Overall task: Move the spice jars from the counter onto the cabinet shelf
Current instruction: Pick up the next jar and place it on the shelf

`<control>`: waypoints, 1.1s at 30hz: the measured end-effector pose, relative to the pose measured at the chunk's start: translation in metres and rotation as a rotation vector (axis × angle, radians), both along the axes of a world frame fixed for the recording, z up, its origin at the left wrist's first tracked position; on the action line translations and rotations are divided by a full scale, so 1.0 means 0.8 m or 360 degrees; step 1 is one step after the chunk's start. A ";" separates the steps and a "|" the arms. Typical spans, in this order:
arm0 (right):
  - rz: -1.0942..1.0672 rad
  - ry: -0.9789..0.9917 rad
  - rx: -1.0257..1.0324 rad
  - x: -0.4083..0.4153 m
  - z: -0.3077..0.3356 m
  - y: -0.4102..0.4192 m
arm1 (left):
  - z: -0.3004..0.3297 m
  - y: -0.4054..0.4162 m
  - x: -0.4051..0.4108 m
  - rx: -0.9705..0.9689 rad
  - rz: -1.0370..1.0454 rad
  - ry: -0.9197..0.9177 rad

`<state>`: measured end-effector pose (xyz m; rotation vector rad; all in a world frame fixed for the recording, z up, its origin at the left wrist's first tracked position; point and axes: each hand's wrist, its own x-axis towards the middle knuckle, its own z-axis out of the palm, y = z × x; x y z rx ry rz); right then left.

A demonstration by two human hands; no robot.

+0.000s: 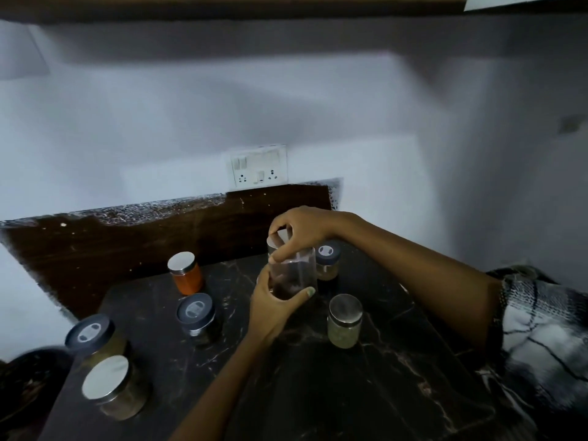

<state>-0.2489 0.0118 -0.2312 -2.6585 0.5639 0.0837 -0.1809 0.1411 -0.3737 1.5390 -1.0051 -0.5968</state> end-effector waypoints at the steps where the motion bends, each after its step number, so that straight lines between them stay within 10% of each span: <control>1: 0.0011 0.0039 0.0041 0.005 0.008 0.003 | 0.006 0.002 0.007 -0.0016 -0.0018 0.0012; 14: -0.0262 -0.0213 -0.0098 0.038 0.043 0.017 | 0.058 0.018 0.037 -0.0193 -0.0085 0.0030; 20: 0.0039 -0.0109 0.0412 0.033 0.062 0.026 | 0.064 0.024 0.049 -0.0185 -0.0221 0.0166; 33: -0.0436 -0.0433 -0.0206 0.047 0.069 0.024 | 0.068 0.012 0.043 -0.0296 0.0152 -0.0083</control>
